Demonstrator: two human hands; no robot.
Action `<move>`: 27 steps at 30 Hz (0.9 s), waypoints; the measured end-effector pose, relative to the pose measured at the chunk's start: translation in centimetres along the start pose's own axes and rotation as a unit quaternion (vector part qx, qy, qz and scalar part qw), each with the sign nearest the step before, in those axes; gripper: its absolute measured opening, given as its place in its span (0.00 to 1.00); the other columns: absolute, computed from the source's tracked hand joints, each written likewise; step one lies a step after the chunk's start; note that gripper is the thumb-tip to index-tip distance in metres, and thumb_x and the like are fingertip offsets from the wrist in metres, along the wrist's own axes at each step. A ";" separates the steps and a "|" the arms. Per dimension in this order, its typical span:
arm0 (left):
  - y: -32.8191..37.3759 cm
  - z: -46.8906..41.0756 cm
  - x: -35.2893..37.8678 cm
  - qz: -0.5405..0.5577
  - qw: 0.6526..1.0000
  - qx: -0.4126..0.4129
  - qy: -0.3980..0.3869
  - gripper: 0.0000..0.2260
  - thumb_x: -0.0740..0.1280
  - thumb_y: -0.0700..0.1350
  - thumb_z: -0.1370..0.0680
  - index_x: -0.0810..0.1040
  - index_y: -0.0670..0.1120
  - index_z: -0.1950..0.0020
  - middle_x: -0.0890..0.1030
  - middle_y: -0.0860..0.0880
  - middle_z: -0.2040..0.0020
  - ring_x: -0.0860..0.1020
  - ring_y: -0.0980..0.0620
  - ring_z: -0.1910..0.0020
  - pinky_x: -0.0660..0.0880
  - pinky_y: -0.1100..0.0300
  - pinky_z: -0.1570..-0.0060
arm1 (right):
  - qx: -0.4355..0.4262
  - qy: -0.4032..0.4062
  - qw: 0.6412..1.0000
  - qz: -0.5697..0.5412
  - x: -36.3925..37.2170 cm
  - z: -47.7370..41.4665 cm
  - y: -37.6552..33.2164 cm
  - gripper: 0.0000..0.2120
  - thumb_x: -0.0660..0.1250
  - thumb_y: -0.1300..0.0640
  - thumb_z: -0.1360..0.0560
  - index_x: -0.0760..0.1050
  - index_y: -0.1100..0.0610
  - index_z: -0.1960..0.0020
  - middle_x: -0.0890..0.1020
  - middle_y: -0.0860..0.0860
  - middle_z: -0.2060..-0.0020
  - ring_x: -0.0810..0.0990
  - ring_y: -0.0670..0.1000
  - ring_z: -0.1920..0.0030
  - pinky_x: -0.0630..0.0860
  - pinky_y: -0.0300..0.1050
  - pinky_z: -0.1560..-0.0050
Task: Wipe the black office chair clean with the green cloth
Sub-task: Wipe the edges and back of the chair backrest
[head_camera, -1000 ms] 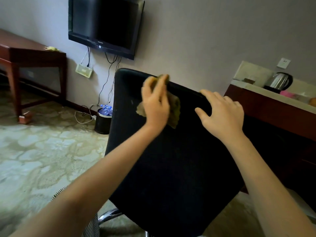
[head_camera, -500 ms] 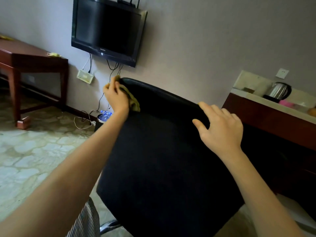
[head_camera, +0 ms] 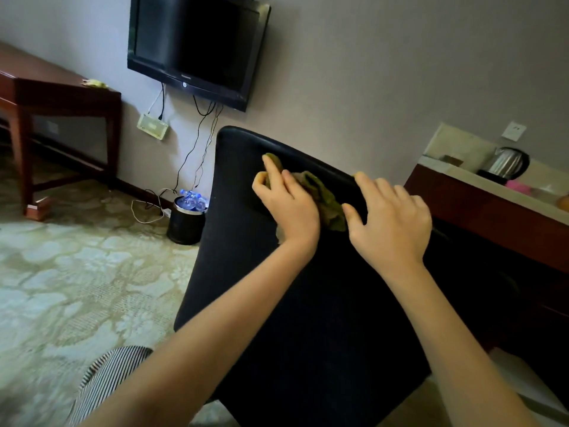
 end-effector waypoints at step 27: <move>-7.7 -6.2 -4.2 -0.014 0.965 -0.249 0.075 0.17 0.59 0.51 0.21 0.71 0.47 0.34 0.66 0.45 0.33 0.63 0.45 0.34 0.60 0.55 0.34 | 0.003 0.016 1.000 0.018 0.4 -0.6 -1.4 0.21 0.75 0.53 0.34 0.78 0.60 0.44 0.80 0.55 0.65 0.77 0.57 0.69 0.60 0.42 0.64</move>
Point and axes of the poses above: each hand's wrist, its own z-axis away from the middle knuckle, its own x-axis out of the palm, y = z × x, the point moved 8 cm from there along -z, towards the middle knuckle
